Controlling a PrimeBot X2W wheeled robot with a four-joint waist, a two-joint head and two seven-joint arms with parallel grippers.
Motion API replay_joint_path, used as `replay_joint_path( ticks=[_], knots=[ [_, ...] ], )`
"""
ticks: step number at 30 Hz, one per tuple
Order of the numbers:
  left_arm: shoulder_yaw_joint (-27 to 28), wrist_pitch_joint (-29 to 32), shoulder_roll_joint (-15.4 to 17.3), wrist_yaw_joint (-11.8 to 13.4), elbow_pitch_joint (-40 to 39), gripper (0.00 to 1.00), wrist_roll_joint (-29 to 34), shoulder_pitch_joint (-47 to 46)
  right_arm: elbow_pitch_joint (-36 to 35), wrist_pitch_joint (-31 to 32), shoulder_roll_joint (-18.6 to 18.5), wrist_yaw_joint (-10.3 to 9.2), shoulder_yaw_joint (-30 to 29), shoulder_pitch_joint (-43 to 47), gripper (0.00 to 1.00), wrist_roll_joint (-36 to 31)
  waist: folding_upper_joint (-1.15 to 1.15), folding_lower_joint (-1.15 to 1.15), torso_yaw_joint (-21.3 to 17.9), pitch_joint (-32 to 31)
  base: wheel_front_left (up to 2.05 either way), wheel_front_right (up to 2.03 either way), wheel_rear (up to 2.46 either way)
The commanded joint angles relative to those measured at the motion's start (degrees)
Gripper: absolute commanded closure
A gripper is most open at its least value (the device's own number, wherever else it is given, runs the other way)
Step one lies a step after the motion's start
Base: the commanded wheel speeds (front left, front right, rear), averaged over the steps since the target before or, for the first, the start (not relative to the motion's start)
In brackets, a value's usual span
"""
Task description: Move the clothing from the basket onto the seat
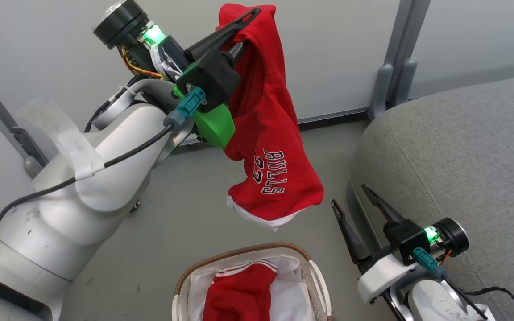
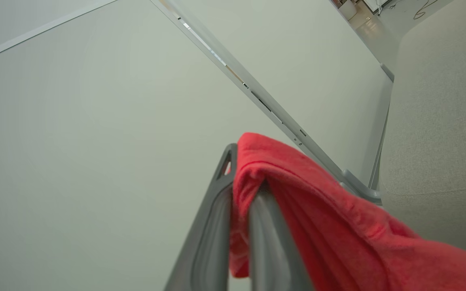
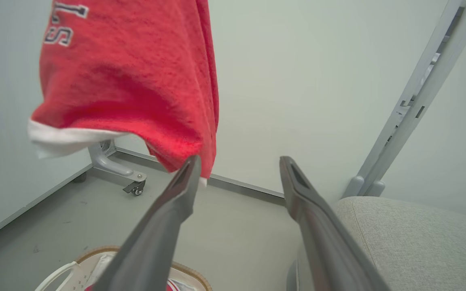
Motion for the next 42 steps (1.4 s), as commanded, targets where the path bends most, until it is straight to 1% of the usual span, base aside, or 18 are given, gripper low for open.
replay_joint_path(
  ticks=[1, 6, 13, 22, 26, 27, 28, 29, 30, 31, 37, 41, 42],
  knots=[
    [-0.27, 0.19, -0.14, 0.07, -0.17, 1.00, -0.47, -1.15, 0.74, -0.10, -0.21, -0.04, 0.38, -0.55, 0.00, -0.45, 0.00, 0.00, 0.21, 0.05, 0.00, 0.00, 0.00],
    [-0.66, 0.27, -0.44, 0.07, 0.00, 1.00, -0.71, -1.95, 2.92, -0.10, -0.20, -0.04, 2.54, -1.53, 0.00, -0.13, 0.00, 0.00, 0.48, 0.17, 0.00, 0.00, 0.00],
    [-1.74, -0.07, -1.52, 0.08, -0.88, 1.00, -0.82, -2.89, 5.40, -0.10, -0.22, -0.04, 7.35, -4.14, 0.00, 0.18, 0.00, 0.00, 1.33, 0.33, 0.00, 0.00, 0.00],
    [-3.34, -0.50, -2.73, 0.08, -2.85, 1.00, -1.47, -2.55, 6.58, -0.10, -0.21, -0.04, 10.56, -9.58, 0.00, 1.10, 0.00, 0.00, 2.78, 0.62, 0.00, 0.00, 0.00],
    [-3.81, -0.61, -2.66, 0.15, -2.88, 1.00, -1.76, -1.32, 6.31, -0.09, -0.21, -0.04, 10.78, -11.50, 0.00, 1.54, 0.00, 0.00, 3.11, 0.72, 0.00, 0.00, 0.00],
    [-3.92, -0.60, -2.55, 0.25, -2.71, 1.00, -2.01, -0.86, 6.46, -0.10, -0.21, -0.04, 10.78, -11.87, 0.13, 1.87, 0.00, 0.00, 3.15, 0.71, 0.00, 0.00, 0.00],
    [-3.97, -0.65, -2.40, 0.38, -2.50, 1.00, -2.09, -0.45, 6.58, -0.09, -0.21, -0.04, 10.63, -12.29, 0.49, 2.09, 0.00, 0.00, 3.19, 0.72, 0.00, 0.00, 0.00],
    [-3.99, -0.73, -2.26, 0.44, -2.38, 1.00, -2.26, -0.23, 6.65, -0.10, -0.21, -0.04, 10.45, -12.48, 0.61, 2.32, 0.00, 0.00, 3.21, 0.73, 0.00, 0.00, 0.00],
    [-3.97, -0.80, -2.15, 0.56, -2.21, 1.00, -2.47, 0.00, 6.81, -0.09, -0.21, -0.04, 10.23, -12.52, 0.77, 2.43, 0.00, 0.00, 3.24, 0.74, 0.00, 0.00, 0.00],
    [-3.94, -0.90, -2.05, 0.71, -2.00, 1.00, -2.63, 0.40, 7.04, -0.09, -0.21, -0.04, 9.97, -12.58, 0.99, 2.62, 0.00, 0.00, 3.25, 0.76, 0.00, 0.00, 0.00],
    [-3.52, -1.67, -0.92, 1.82, -0.19, 1.00, -4.13, 3.41, 6.58, -0.10, -0.21, -0.04, 8.99, -12.06, 1.00, 3.00, 0.00, 0.00, 3.02, 0.79, 0.00, 0.00, 0.00],
    [-2.52, -2.52, -0.46, 3.10, 1.15, 1.00, -5.60, 6.39, 5.86, -0.10, -0.21, -0.04, 8.40, -11.16, 1.00, 3.13, 0.00, 0.00, 2.79, 0.81, 0.00, 0.00, 0.00],
    [-2.12, -2.88, -0.41, 3.61, 1.39, 0.98, -6.09, 7.32, 5.62, -0.10, -0.21, -0.04, 8.04, -10.92, 1.00, 3.21, 0.00, 0.00, 2.74, 0.83, 0.00, 0.00, 0.00]
  ],
)
